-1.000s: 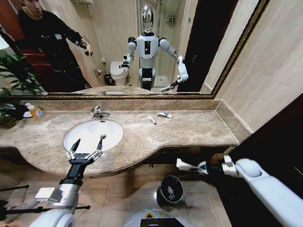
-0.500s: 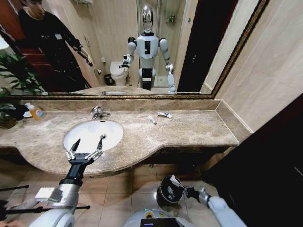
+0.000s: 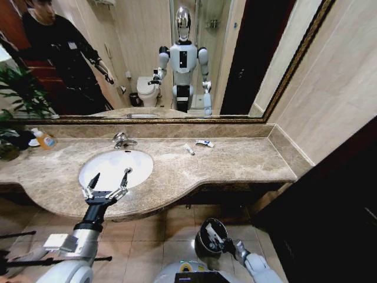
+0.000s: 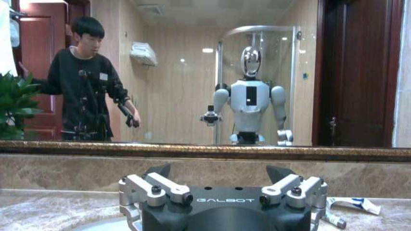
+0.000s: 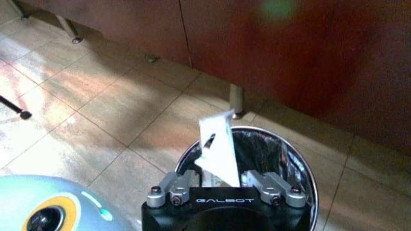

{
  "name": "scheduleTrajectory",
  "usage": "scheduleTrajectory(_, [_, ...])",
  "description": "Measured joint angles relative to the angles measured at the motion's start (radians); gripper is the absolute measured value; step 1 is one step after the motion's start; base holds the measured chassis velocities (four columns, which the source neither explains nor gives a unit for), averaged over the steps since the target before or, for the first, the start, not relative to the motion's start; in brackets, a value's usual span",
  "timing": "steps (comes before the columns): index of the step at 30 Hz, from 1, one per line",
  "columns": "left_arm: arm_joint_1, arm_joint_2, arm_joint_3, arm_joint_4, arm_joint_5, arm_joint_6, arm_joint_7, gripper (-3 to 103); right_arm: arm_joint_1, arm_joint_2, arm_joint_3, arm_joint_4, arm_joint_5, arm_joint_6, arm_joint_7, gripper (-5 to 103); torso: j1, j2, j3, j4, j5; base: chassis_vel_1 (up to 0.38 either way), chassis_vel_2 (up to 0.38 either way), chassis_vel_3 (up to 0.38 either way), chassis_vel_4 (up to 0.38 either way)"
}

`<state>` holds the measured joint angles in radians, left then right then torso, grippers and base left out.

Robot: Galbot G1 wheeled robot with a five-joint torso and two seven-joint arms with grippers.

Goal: Pick up the trash from the sink and place it in the trash bin.

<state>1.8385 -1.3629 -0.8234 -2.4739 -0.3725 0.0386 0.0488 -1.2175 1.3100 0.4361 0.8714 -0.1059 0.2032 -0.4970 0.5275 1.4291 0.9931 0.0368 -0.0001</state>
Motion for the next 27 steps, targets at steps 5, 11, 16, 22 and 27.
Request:
scheduleTrajectory(5, [0.0, 0.0, 0.0, 0.0, 0.0, 0.0, 0.0, 100, -0.001, -0.013, -0.002, 0.013, 0.001, -0.002, -0.006, 47, 0.0, 0.0, 0.0, 0.0, -0.0001, 0.0, 0.0, 0.0, 0.0])
scheduleTrajectory(11, [0.0, 0.0, 0.0, 0.0, 0.0, 0.0, 0.0, 100, -0.012, -0.063, 0.027, 0.063, 0.045, 0.003, -0.085, 68, 0.0, 0.0, 0.0, 0.0, 0.0005, 0.0, 0.0, 0.0, 0.0])
scheduleTrajectory(16, [0.0, 0.0, 0.0, 0.0, 0.0, 0.0, 0.0, 100, 0.007, -0.17, 0.154, 0.109, 0.277, 0.032, -0.51, 90, 0.0, 0.0, 0.0, 0.0, 0.0001, 0.0, 0.0, 0.0, 0.0])
scheduleTrajectory(22, [0.0, 0.0, 0.0, 0.0, 0.0, 0.0, 0.0, 100, -0.092, -0.26, 0.221, 0.388, 0.559, -0.068, -0.474, 100, 0.0, 0.0, 0.0, 0.0004, 0.0011, 0.0, 0.0, 0.0, 0.0])
scheduleTrajectory(27, [0.0, 0.0, 0.0, 0.0, 0.0, 0.0, 0.0, 100, -0.251, -0.286, 0.332, 0.688, 0.725, -0.192, -0.368, 100, 0.0, 0.0, 0.0, 0.0, -0.0005, 0.0, 0.0, 0.0, 0.0])
